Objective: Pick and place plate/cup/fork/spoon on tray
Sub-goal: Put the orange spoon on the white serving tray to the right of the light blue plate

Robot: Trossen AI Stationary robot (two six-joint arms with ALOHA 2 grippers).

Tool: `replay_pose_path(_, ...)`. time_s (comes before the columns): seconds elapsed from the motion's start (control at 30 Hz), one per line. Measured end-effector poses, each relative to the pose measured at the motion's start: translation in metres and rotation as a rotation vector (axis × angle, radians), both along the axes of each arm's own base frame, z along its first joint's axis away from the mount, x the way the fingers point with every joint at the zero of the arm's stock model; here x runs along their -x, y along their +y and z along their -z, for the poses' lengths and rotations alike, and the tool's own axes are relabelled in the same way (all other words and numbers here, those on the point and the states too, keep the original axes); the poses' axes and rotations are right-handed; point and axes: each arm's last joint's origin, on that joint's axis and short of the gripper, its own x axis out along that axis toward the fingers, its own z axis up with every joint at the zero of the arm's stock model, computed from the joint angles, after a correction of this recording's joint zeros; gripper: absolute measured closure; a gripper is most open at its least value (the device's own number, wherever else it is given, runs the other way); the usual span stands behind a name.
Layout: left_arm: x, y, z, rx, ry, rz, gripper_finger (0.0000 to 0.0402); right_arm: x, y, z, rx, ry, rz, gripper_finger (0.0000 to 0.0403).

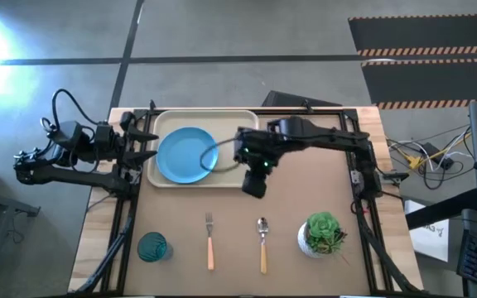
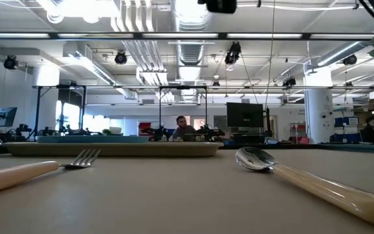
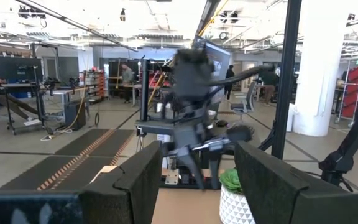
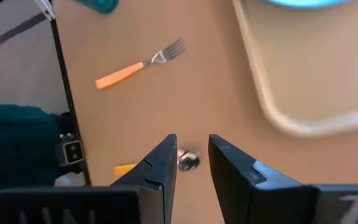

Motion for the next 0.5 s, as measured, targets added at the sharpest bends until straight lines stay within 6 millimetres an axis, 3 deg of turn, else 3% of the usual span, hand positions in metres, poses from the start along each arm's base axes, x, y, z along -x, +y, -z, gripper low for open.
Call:
replay_pose_path(0.23,-0.001,0.0,0.0,-0.001,0.003,0.0,0.0217,0.01,0.048,-0.004,-0.003,0.043,0.075,0.0323)
replay_pose_path(0.5,-0.001,0.0,0.0,-0.002,0.004,0.0,0.0217,0.004,0.089,0.021,0.045,0.154,0.196,0.0319)
